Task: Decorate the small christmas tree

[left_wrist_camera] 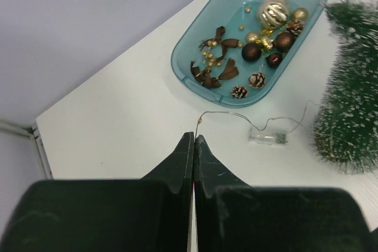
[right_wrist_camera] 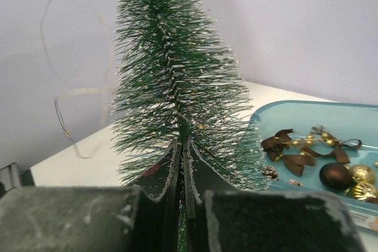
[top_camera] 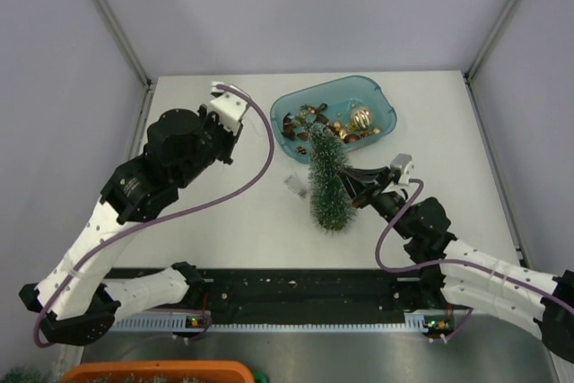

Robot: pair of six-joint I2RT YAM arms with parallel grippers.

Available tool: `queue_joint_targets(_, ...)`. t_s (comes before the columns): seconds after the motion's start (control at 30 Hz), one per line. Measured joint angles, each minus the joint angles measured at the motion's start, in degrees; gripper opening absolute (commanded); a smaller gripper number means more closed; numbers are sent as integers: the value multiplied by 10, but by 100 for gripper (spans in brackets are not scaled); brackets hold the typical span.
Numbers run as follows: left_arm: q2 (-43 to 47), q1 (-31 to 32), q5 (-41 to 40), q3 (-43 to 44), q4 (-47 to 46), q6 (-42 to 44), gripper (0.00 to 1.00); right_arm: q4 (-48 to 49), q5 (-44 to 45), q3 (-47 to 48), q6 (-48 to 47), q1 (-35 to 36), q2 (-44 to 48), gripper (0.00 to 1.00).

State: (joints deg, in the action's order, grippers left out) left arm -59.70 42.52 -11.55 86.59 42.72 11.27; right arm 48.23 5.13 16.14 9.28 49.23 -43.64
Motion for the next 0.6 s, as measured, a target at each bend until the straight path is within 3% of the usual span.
queue_joint_targets(0.33, 33, -39, -172, -132, -75, 12, 0, 18, -129, -10, 79, -84, 3, 0)
queue_joint_targets(0.6, -18, -170, -196, -135, -55, -26, 0, 92, -177, -43, 139, -114, 1, 0)
